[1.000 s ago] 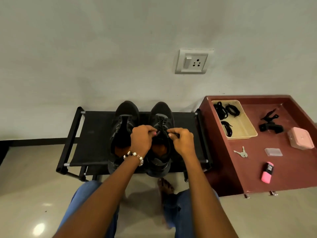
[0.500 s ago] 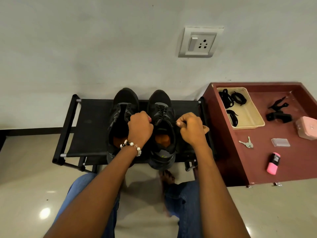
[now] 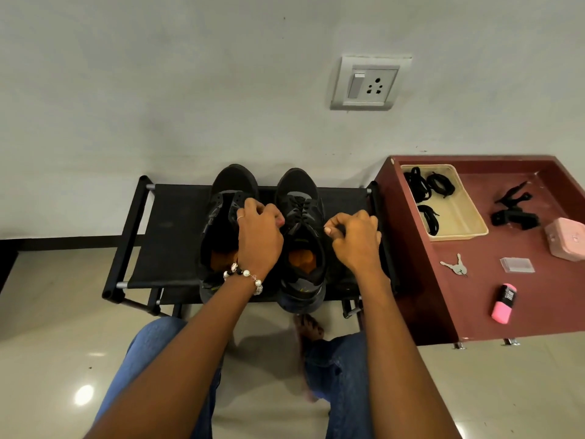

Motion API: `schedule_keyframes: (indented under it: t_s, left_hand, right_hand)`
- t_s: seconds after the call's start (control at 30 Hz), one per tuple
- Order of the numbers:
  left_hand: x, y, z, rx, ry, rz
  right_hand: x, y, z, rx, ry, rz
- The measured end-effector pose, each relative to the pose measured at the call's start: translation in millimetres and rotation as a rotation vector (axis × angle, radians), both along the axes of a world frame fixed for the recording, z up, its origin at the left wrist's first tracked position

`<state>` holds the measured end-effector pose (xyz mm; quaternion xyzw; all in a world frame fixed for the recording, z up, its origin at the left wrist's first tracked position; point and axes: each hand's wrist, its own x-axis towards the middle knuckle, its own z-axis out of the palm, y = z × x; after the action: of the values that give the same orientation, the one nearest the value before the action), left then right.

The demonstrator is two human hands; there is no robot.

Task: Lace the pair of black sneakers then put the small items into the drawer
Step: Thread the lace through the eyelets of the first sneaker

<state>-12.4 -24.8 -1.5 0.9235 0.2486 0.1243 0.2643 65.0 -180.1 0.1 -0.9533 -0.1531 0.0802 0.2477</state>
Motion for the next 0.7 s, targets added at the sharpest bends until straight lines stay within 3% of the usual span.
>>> schedule_keyframes:
  t_s: [0.07,0.23,0.33,0.7]
  left_hand:
    - [1,-1,3,0.043,-0.032,-0.042]
    - [4,7,6,-0.197,0.007,-0.110]
    - [5,14,7,-0.166,0.054,-0.117]
    - [8,7,0,-0.133,0.069,0.119]
  right_hand:
    - [1,2,-1,0.088,-0.003,0.032]
    - [2,7,2,0.281,0.198,0.034]
    - [5,8,-2,0.308,0.219,-0.017]
    - [5,3,-7,0.403,0.306,-0.207]
